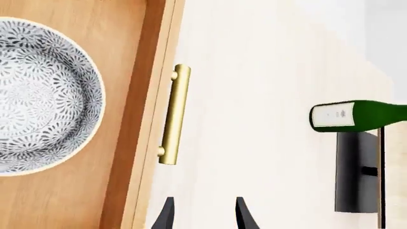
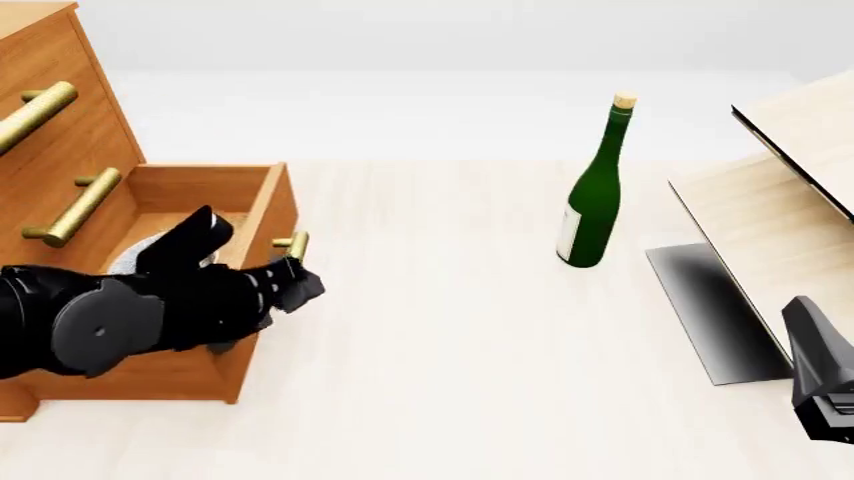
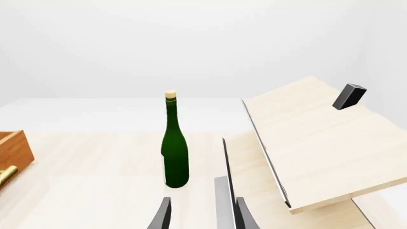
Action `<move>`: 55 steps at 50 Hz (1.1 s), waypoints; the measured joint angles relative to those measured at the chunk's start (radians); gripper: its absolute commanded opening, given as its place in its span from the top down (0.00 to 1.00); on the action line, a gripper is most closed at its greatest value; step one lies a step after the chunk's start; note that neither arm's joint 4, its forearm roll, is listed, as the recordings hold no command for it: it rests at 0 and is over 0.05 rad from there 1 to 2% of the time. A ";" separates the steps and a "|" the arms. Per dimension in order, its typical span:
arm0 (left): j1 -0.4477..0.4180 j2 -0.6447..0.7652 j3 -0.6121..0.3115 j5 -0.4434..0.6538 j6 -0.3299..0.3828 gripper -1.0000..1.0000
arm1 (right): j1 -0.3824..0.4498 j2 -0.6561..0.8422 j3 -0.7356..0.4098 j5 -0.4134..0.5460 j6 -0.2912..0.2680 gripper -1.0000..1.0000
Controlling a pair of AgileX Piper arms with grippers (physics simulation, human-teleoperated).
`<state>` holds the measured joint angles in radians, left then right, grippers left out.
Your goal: Put the bowl in the bottom drawer of the cabinet and close it.
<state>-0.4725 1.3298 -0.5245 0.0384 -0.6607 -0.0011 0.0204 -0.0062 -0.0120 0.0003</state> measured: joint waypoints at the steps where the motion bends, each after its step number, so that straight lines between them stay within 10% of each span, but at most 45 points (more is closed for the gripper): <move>1: 0.011 -0.002 -0.001 -0.002 0.004 0.00 | 0.000 0.000 0.000 0.000 0.000 0.00; 36: 0.376 -0.005 -0.020 0.179 0.327 0.00 | 0.000 0.000 0.000 0.000 0.000 0.00; 55: 0.584 0.018 0.027 0.079 0.517 0.00 | 0.000 0.000 0.000 0.000 0.000 0.00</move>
<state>0.1117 1.3479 -0.4978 0.1176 -0.1432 -0.0011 0.0204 -0.0062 -0.0120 0.0003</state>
